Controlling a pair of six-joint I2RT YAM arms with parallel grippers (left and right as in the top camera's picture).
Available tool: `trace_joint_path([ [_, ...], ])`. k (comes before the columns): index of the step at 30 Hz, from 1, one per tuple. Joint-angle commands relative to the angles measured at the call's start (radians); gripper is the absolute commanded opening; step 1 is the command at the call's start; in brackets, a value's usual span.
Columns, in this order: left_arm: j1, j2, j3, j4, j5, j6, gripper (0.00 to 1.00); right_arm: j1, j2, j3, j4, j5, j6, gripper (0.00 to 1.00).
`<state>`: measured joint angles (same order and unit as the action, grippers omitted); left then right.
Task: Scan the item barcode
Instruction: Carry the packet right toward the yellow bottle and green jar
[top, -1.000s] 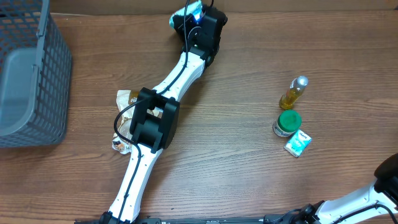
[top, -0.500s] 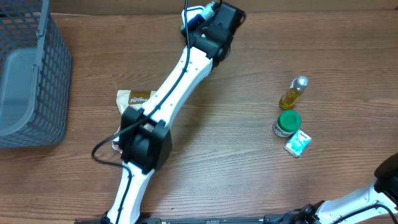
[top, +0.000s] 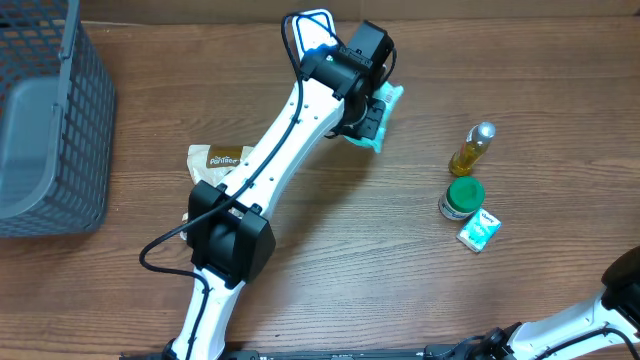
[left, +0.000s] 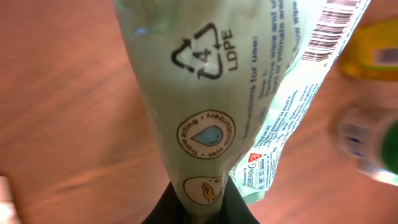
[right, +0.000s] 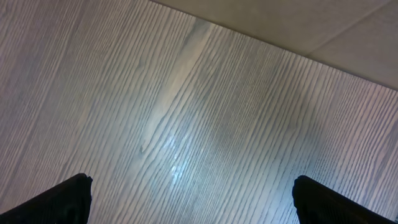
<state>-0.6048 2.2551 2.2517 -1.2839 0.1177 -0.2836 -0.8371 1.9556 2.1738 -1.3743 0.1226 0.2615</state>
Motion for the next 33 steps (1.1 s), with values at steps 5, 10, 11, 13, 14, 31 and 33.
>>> trace_joint_path([
  [5,-0.068,0.017,0.008,-0.032,0.119,-0.207,0.04,-0.001,-0.014,0.01,0.003,0.006,0.0,1.0],
  [10,-0.131,0.018,0.008,-0.026,0.118,-0.214,0.04,-0.001,-0.014,0.01,0.003,0.006,0.0,1.0],
  [11,-0.143,0.018,0.008,-0.025,0.117,-0.214,0.04,-0.001,-0.014,0.01,0.003,0.006,0.0,1.0],
  [13,-0.172,0.023,0.008,-0.021,0.111,-0.215,0.04,-0.001,-0.014,0.01,0.003,0.006,0.0,1.0],
  [14,-0.184,0.027,0.008,-0.019,0.105,-0.215,0.05,-0.001,-0.014,0.01,0.003,0.006,0.0,1.0],
  [31,-0.252,0.081,0.008,0.019,-0.047,-0.353,0.04,-0.001,-0.014,0.01,0.003,0.006,0.0,1.0],
  [33,-0.253,0.082,0.007,0.029,-0.05,-0.352,0.04,-0.001,-0.014,0.01,0.003,0.006,0.0,1.0],
])
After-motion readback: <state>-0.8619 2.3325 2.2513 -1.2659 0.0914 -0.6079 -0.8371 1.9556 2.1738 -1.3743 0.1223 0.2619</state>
